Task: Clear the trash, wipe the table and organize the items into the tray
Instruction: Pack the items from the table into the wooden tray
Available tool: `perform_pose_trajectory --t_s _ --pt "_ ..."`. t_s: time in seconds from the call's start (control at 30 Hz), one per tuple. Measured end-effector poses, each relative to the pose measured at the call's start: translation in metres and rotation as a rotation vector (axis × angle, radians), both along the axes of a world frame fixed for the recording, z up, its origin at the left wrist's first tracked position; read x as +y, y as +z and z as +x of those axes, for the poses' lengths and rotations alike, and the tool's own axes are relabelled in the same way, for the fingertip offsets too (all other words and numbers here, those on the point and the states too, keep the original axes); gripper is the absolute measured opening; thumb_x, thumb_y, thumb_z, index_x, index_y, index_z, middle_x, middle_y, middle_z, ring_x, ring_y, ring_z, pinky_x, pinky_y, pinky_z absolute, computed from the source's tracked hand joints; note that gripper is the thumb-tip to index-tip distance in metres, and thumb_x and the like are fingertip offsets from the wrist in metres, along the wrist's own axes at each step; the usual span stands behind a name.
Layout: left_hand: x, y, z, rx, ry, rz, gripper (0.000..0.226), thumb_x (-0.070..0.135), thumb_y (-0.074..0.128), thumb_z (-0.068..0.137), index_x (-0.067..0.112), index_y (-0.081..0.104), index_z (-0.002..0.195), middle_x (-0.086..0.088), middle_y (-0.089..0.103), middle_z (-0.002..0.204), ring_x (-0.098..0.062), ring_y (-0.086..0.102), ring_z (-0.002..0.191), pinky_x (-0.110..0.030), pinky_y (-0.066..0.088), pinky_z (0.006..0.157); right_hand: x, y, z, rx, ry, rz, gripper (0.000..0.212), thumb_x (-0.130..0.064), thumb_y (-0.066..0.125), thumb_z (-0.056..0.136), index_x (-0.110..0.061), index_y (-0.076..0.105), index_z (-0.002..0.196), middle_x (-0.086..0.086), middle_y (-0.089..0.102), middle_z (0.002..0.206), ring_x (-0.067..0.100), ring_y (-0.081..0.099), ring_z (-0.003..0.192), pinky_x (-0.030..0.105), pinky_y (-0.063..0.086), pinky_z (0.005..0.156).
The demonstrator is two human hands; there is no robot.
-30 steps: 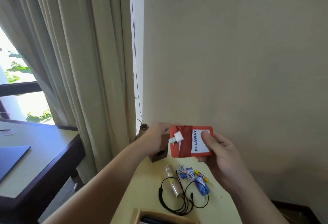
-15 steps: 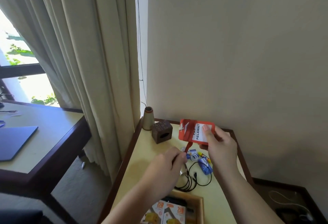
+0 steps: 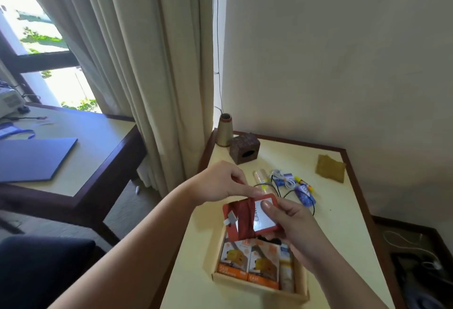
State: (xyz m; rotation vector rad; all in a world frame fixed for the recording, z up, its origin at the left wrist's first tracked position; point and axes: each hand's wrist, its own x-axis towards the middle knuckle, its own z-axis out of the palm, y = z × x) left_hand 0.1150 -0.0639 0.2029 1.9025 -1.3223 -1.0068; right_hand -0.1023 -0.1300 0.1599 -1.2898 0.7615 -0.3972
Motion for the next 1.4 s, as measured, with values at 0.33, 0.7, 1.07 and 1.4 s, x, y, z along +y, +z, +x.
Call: perform_pose_trajectory --t_s 0.33,0.7,1.07,1.4 --pt "0.013 -0.101 -0.016 0.618 0.248 0.35 0.058 0.044 0.089 0.079 0.005 0.068 0.117 -0.009 0.081 0.1 -0.019 0.079 0.094 -0.031 0.064 0.08 0.029 -0.067 -0.004 0.147 -0.185 0.134 0.02 -0.027 0.073 0.096 -0.013 0.078 0.11 0.014 0.079 0.1 0.025 0.076 0.084 0.033 0.059 0.063" --pt "-0.004 -0.154 -0.034 -0.133 -0.234 0.386 0.03 0.049 0.072 0.094 0.021 0.078 0.103 0.009 0.075 0.102 -0.01 0.07 0.094 -0.028 0.058 0.08 -0.001 -0.135 -0.016 0.557 -0.154 -0.107 0.015 -0.033 0.077 0.092 -0.026 0.064 0.094 -0.003 0.077 0.09 0.014 0.076 0.083 0.047 0.064 0.08" --pt "-0.011 -0.216 -0.07 -0.669 -0.439 0.412 0.023 0.036 0.057 0.101 0.026 0.073 0.114 0.003 0.069 0.117 -0.019 0.062 0.113 -0.037 0.051 0.099 -0.084 -0.133 0.0 0.715 0.104 -0.664 0.017 -0.037 0.061 0.101 -0.027 0.075 0.101 -0.017 0.07 0.081 0.0 0.066 0.07 0.028 0.06 0.069" --pt "-0.002 -0.208 -0.082 -0.607 -0.304 0.38 0.046 0.036 0.063 0.1 0.027 0.056 0.145 0.0 0.051 0.145 -0.021 0.046 0.129 -0.039 0.046 0.108 -0.162 -0.196 0.078 1.01 0.121 -0.745 0.057 -0.034 0.07 0.09 -0.015 0.048 0.139 0.01 0.048 0.12 0.029 0.06 0.104 0.041 0.059 0.075"
